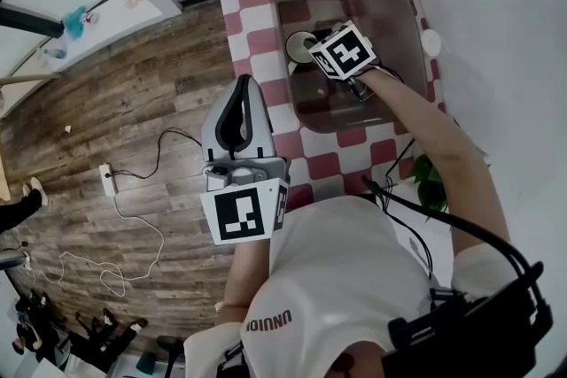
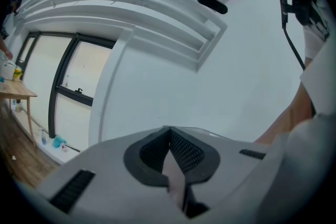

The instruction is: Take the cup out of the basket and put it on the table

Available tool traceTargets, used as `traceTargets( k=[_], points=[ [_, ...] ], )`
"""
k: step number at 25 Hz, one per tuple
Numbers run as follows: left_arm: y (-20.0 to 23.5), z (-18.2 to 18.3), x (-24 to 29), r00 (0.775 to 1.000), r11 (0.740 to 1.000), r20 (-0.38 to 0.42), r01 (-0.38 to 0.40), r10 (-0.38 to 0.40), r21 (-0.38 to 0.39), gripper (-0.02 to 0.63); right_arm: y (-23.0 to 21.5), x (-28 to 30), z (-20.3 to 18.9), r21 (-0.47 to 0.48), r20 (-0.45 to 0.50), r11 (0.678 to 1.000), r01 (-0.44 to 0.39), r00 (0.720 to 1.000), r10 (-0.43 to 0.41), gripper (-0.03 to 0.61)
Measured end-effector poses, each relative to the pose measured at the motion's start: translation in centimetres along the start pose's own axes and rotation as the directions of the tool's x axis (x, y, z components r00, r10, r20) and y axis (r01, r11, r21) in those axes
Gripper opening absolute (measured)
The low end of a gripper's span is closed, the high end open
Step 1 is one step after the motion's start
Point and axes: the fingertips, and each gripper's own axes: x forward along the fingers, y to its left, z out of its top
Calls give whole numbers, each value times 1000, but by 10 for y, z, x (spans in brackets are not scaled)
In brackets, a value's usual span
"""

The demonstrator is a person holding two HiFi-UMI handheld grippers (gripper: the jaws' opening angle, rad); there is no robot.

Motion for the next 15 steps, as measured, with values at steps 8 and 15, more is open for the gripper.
traceTargets(
  k=[8, 15],
  points=[
    [0, 1, -1, 1000, 1000, 4, -3, 3, -1, 12, 1, 2, 1, -24, 0, 1000, 11, 1000, -11, 74],
    [2, 1, -3, 1000, 1000, -1, -8, 8, 0, 12, 1, 2, 1, -20, -13, 1000, 12, 1000, -12, 52]
  ],
)
